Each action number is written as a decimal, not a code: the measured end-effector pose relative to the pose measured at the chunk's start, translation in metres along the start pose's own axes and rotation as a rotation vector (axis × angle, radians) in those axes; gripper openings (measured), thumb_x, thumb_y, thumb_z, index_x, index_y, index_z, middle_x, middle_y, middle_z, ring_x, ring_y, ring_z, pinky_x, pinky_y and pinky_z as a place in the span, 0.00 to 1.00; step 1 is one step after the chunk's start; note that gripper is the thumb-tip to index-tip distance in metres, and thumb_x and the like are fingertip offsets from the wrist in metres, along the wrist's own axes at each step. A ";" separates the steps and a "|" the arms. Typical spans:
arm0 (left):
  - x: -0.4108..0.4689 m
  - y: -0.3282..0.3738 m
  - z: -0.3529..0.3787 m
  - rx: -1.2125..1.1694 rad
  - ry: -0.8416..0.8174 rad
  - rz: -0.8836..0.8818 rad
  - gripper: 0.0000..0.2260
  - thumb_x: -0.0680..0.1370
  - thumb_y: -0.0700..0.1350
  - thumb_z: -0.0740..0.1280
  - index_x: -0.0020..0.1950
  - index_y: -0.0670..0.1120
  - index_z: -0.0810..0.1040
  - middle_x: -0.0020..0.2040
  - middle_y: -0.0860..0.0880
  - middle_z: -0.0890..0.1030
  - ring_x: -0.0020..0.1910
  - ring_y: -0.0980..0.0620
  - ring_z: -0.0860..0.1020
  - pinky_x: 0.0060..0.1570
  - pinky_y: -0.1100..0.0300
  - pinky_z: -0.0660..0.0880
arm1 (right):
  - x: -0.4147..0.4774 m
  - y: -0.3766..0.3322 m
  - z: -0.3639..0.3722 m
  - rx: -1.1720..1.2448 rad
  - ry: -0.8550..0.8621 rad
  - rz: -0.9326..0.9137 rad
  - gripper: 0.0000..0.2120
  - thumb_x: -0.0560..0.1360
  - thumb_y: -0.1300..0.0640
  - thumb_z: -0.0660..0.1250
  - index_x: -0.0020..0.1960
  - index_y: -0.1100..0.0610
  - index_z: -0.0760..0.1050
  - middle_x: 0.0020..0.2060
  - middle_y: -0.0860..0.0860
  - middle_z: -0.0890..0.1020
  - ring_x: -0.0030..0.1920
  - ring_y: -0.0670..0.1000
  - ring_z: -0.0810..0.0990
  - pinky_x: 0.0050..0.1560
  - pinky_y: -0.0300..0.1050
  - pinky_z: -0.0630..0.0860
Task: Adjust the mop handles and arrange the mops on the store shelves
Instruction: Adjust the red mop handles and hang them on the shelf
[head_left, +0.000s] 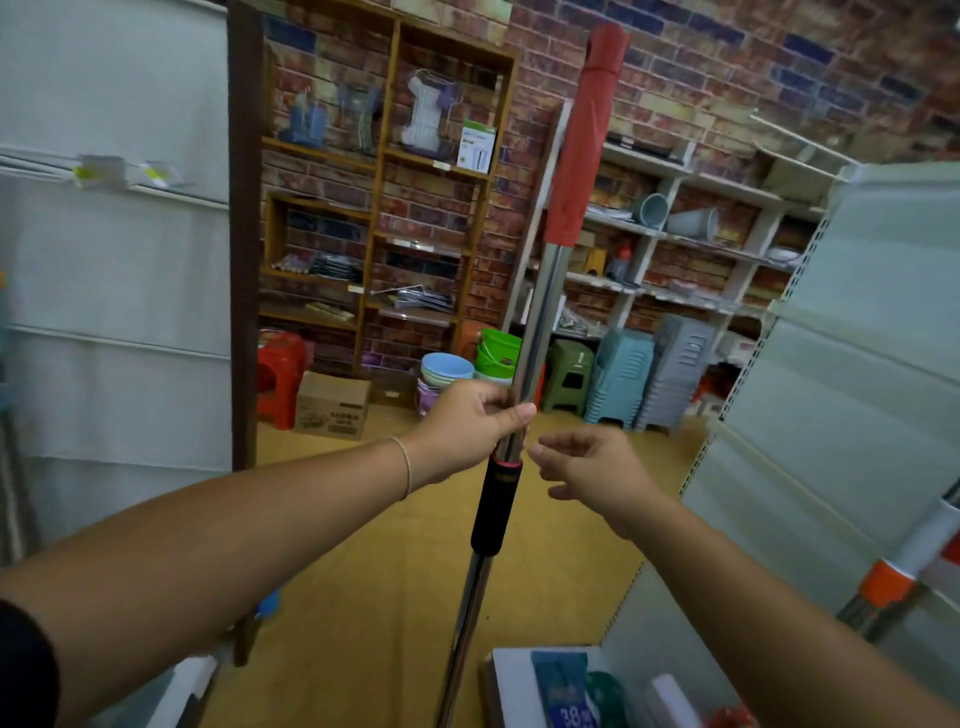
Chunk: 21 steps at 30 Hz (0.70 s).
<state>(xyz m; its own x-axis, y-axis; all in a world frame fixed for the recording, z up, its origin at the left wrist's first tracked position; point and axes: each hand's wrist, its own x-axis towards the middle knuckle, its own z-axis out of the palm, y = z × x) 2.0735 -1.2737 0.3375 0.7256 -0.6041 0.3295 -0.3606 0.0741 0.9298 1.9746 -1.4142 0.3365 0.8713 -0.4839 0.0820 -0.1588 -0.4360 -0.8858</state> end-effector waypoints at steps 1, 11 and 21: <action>0.008 -0.004 -0.002 -0.001 -0.018 0.003 0.09 0.79 0.43 0.68 0.55 0.40 0.81 0.47 0.43 0.85 0.49 0.44 0.84 0.56 0.44 0.79 | 0.010 -0.003 -0.002 -0.004 0.025 0.000 0.11 0.74 0.55 0.74 0.54 0.60 0.81 0.49 0.58 0.84 0.50 0.56 0.83 0.47 0.52 0.83; 0.122 -0.034 -0.032 0.008 -0.212 0.011 0.18 0.69 0.58 0.72 0.46 0.44 0.82 0.45 0.36 0.84 0.48 0.35 0.82 0.54 0.37 0.78 | 0.116 -0.082 -0.023 0.006 0.270 -0.057 0.10 0.78 0.54 0.70 0.53 0.60 0.80 0.48 0.57 0.84 0.51 0.55 0.84 0.48 0.50 0.83; 0.201 -0.057 -0.016 0.050 -0.306 0.048 0.08 0.76 0.47 0.73 0.49 0.43 0.83 0.35 0.54 0.81 0.36 0.58 0.78 0.38 0.63 0.74 | 0.168 -0.120 -0.048 0.028 0.466 -0.107 0.16 0.82 0.49 0.61 0.53 0.59 0.81 0.49 0.63 0.85 0.50 0.61 0.85 0.51 0.61 0.82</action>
<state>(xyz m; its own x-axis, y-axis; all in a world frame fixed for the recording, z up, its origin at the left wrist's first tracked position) 2.2491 -1.3864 0.3531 0.5001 -0.8120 0.3010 -0.4241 0.0735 0.9026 2.1179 -1.4794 0.4788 0.5797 -0.7291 0.3638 -0.0618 -0.4845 -0.8726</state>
